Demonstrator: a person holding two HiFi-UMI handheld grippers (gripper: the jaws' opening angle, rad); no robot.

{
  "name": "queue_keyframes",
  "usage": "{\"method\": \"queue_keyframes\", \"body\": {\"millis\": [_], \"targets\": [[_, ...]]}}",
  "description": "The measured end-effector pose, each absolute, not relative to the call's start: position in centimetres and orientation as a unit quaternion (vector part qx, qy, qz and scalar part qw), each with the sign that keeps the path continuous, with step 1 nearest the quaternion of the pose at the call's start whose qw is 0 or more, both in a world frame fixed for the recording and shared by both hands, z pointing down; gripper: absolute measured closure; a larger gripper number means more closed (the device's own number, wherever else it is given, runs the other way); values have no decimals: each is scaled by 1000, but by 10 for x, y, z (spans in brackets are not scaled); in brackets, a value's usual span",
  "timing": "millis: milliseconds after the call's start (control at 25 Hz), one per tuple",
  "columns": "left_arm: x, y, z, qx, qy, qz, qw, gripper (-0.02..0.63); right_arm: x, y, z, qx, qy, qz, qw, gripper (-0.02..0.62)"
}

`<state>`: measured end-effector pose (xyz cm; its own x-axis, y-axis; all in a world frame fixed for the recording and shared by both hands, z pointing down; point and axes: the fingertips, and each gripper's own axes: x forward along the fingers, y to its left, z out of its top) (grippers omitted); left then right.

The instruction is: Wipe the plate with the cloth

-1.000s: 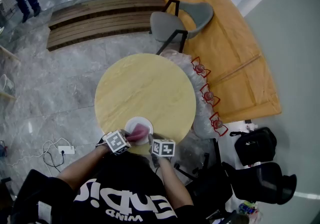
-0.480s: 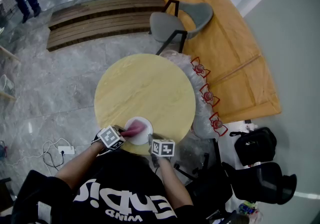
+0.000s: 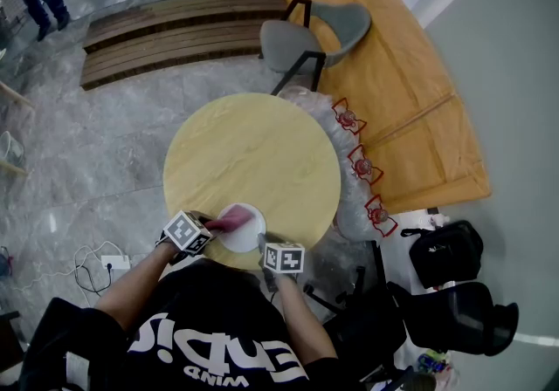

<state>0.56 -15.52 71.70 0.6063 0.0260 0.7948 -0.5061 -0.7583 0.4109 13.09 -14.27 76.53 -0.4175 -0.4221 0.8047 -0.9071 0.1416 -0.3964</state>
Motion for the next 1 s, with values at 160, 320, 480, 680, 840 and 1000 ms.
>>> {"method": "queue_keyframes", "body": {"millis": [160, 320, 480, 680, 840, 1000], "targets": [[3, -176, 704, 841, -169, 404, 317, 554, 131, -144, 764, 468, -709, 456, 265, 492], [10, -182, 706, 842, -170, 397, 322, 554, 131, -142, 765, 470, -708, 456, 265, 492], [31, -178, 714, 843, -154, 391, 334, 554, 132, -143, 765, 470, -707, 457, 265, 492], [55, -166, 717, 846, -130, 399, 327, 554, 130, -143, 764, 472, -705, 458, 266, 492], [75, -151, 719, 848, -105, 405, 324, 554, 132, -143, 764, 475, -703, 459, 264, 493], [88, -133, 722, 850, -77, 413, 317, 554, 132, -144, 765, 475, -703, 460, 261, 494]]}}
